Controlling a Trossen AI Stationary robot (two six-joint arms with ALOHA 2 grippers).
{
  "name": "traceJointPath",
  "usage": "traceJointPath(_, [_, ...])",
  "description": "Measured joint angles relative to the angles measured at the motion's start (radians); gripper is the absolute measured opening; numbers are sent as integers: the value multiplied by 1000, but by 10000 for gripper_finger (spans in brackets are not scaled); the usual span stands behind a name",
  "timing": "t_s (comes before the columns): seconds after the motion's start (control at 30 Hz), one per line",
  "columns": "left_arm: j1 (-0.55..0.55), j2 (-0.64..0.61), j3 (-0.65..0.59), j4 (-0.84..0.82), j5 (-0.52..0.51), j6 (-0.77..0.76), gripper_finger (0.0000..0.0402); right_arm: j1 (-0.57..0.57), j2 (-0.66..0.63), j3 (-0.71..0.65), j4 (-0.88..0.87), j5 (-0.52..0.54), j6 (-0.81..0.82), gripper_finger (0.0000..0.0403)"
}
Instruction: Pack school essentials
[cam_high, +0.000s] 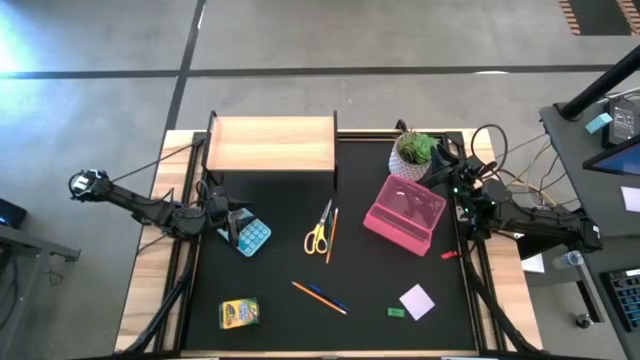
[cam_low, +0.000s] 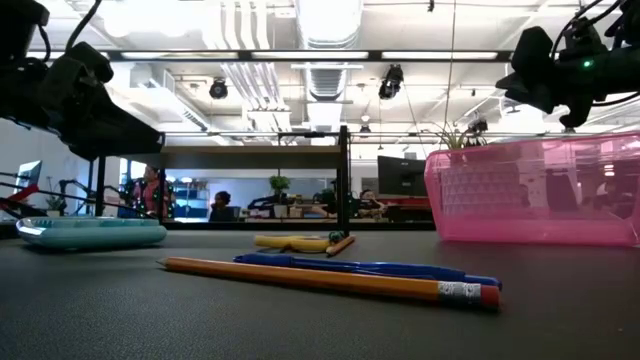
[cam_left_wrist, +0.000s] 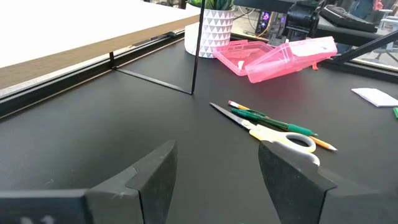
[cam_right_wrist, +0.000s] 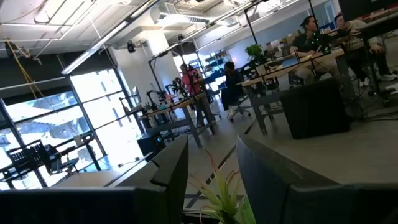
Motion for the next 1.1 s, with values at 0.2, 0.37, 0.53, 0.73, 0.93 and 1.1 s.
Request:
traceJointPath(0.2, [0, 0, 0, 0, 0, 0, 210, 0, 0, 0, 0, 0, 0, 127])
traceJointPath(0.37, [0, 0, 0, 0, 0, 0, 210, 0, 0, 0, 0, 0, 0, 127])
traceJointPath(0.53, [0, 0, 0, 0, 0, 0, 210, 0, 0, 0, 1, 0, 0, 127])
traceJointPath(0.73, [0, 0, 0, 0, 0, 0, 210, 0, 0, 0, 4, -20, 99, 127])
traceJointPath(0.93, [0, 0, 0, 0, 0, 0, 210, 0, 0, 0, 8, -57, 320, 127])
traceJointPath(1.1, [0, 0, 0, 0, 0, 0, 210, 0, 0, 0, 10, -57, 325, 127])
